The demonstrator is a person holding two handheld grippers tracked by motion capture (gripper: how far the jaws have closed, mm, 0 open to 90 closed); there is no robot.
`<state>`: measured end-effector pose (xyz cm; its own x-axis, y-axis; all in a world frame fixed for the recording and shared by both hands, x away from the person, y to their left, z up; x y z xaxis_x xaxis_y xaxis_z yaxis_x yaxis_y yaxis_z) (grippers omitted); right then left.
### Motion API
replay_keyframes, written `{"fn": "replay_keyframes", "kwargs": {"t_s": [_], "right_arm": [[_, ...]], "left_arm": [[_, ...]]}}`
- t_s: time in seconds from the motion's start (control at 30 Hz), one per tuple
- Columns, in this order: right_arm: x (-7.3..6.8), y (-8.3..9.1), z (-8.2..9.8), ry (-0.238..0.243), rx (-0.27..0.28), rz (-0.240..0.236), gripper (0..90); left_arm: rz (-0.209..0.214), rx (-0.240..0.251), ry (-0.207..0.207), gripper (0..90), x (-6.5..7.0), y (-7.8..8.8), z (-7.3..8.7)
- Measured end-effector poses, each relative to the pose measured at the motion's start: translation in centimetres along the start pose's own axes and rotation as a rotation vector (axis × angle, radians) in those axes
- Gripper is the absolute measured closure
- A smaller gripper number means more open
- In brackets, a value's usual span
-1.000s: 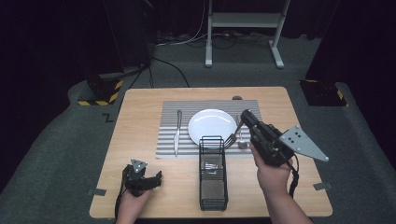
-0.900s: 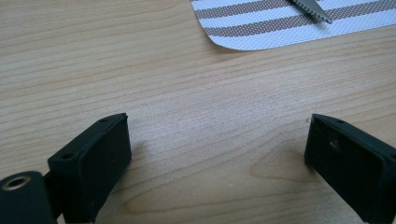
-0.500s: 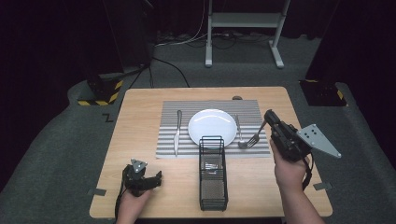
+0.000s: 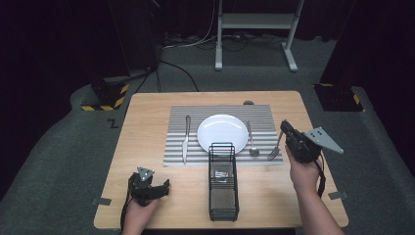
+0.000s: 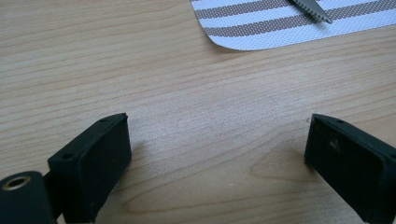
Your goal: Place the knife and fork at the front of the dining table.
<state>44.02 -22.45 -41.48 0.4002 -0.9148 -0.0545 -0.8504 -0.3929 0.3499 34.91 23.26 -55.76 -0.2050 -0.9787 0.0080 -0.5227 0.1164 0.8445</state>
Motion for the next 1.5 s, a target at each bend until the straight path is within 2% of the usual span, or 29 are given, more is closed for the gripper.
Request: {"fn": "replay_keyframes", "kwargs": {"t_s": [0.37,0.6,0.77,1.1,1.5], "right_arm": [[1.0,-4.1,1.0,-0.015,-0.086,0.009,87.0],[1.6,-6.2,0.6,-0.046,-0.094,0.002,86.9],[1.9,-7.6,0.5,-0.073,-0.109,0.014,86.9],[2.4,-10.8,0.6,-0.099,-0.145,0.022,86.8],[3.0,-13.6,1.2,-0.127,-0.192,0.026,86.4]], "left_arm": [[-0.001,0.0,0.002,7.2,0.0,0.0,0.0],[-0.001,0.0,0.002,7.2,0.0,0.0,0.0],[0.004,0.002,0.004,7.2,0.0,0.0,0.0],[0.004,0.001,0.003,7.2,0.0,0.0,0.0],[0.007,0.001,-0.002,7.2,0.0,0.1,0.0]]}}
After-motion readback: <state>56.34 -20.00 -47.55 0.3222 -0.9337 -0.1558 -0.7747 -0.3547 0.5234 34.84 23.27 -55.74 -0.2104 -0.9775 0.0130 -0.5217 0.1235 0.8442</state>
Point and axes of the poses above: each handheld gripper's, and its own axes: y roughly backward along the jaws, z roughly out of its underside, x roughly to its right, the point moved 4 cm from there along -y, roughly forward along the jaws, and after that the axes turned 14 degrees about -x, right-handed, at the moved point
